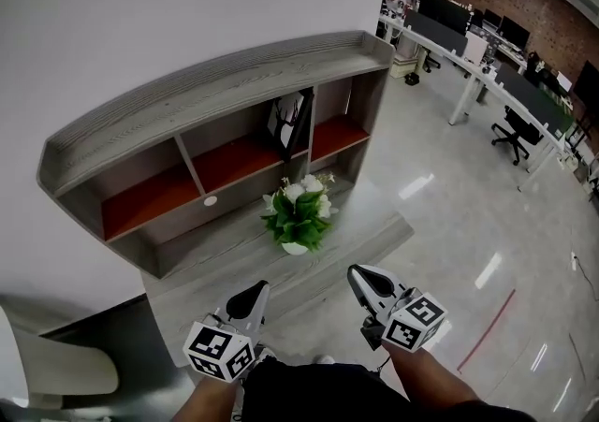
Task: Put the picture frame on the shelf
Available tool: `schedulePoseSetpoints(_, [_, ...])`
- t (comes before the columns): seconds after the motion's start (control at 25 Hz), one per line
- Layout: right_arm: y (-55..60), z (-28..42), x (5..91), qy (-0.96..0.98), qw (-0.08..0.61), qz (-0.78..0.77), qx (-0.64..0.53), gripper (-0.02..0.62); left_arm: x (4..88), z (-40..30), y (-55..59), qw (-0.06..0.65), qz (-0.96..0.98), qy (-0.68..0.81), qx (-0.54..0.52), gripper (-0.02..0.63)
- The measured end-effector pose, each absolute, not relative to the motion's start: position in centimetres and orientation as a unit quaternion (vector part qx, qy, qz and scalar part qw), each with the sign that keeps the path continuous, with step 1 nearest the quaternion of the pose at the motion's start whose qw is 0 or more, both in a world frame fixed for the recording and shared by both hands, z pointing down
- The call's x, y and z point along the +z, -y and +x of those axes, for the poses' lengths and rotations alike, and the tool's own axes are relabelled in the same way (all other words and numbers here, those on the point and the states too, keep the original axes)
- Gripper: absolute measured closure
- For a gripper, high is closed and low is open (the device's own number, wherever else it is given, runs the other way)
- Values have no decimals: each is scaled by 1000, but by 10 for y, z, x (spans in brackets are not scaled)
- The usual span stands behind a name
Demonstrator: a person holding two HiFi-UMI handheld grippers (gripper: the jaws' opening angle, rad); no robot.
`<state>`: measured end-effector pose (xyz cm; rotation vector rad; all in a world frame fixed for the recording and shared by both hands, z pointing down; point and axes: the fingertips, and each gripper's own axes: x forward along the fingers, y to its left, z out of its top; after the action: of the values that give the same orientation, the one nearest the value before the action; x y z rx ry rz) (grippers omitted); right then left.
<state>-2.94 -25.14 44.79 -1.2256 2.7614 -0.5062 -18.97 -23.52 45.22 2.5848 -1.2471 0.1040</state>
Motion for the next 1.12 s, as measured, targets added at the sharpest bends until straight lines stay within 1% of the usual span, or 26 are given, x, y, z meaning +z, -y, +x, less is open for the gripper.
schedulePoseSetpoints(0.48, [206, -7, 464, -919, 36, -352, -175, 581, 457, -153, 183, 127, 877, 460, 48, 597])
schedulePoseSetpoints(0.84, [202, -26, 456, -921, 35, -350, -168, 581, 451, -171, 188, 129, 878, 458, 53, 597])
schedulePoseSetpoints(1.12, [208, -56, 454, -913, 33, -373, -159, 581, 441, -199, 208, 115, 891, 436, 59, 597])
